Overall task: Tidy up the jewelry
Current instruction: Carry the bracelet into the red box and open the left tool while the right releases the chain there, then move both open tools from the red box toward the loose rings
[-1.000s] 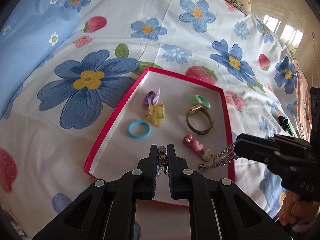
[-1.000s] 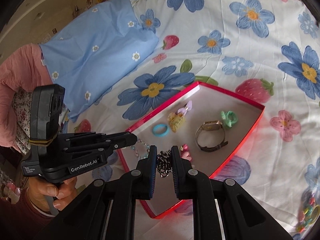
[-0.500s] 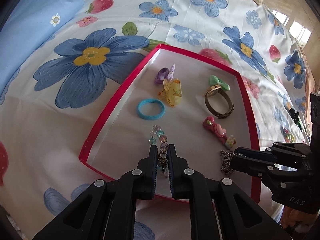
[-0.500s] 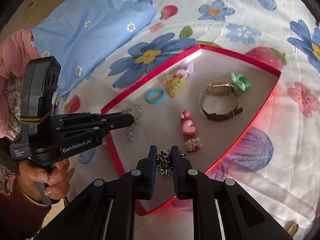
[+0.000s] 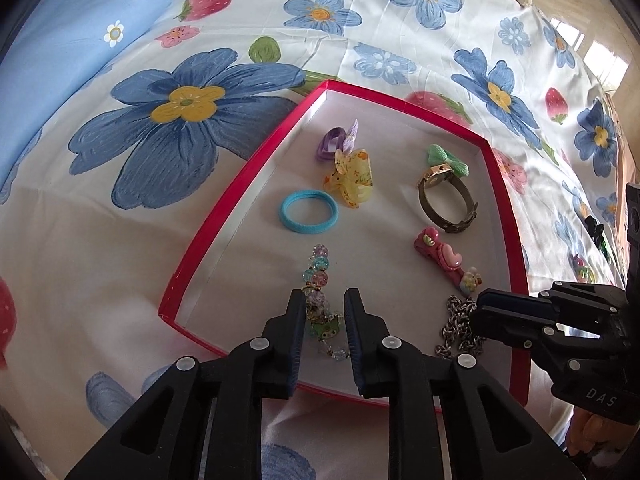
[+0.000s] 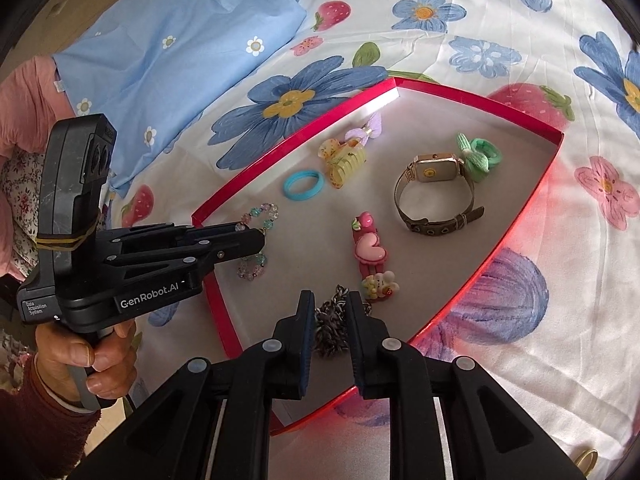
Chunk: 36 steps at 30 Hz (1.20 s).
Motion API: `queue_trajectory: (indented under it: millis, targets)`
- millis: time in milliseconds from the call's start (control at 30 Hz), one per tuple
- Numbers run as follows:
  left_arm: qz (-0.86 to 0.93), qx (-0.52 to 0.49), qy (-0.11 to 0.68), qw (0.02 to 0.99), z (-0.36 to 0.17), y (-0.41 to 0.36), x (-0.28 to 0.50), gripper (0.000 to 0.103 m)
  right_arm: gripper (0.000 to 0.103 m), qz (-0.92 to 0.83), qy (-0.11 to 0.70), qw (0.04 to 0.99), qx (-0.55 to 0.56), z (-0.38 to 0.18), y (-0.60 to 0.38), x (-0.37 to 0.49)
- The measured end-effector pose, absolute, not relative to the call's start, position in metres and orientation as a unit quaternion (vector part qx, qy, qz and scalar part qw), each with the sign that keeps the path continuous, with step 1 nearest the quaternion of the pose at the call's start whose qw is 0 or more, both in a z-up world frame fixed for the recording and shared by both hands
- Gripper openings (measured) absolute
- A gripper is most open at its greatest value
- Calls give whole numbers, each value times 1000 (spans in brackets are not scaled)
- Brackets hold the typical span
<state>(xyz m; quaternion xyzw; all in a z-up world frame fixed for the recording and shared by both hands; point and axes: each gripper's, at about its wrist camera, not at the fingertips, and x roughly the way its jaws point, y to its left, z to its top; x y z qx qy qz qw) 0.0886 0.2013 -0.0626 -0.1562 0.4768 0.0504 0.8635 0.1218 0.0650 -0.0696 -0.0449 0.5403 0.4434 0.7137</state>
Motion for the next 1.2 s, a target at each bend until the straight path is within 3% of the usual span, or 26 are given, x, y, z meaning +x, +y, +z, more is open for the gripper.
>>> queue_trajectory:
  millis: [267, 467, 667, 933, 1200]
  targets:
    - [57, -157, 478, 862, -60, 202, 88, 22, 18, 446, 535, 717, -37, -63, 60, 121]
    - [68, -154, 472, 865, -52, 202, 82, 41, 20, 443, 523, 727, -21, -49, 46, 121]
    - [60, -151, 458, 874, -31, 190, 74, 42, 32, 433, 510, 743, -1, -32, 19, 121]
    - [20, -133, 446, 885, -9, 152, 68, 51, 46, 386, 506, 771, 31, -22, -45, 121]
    - [-28, -112, 454, 883, -3, 113, 72, 52, 47, 321, 501, 802, 52, -17, -120, 121]
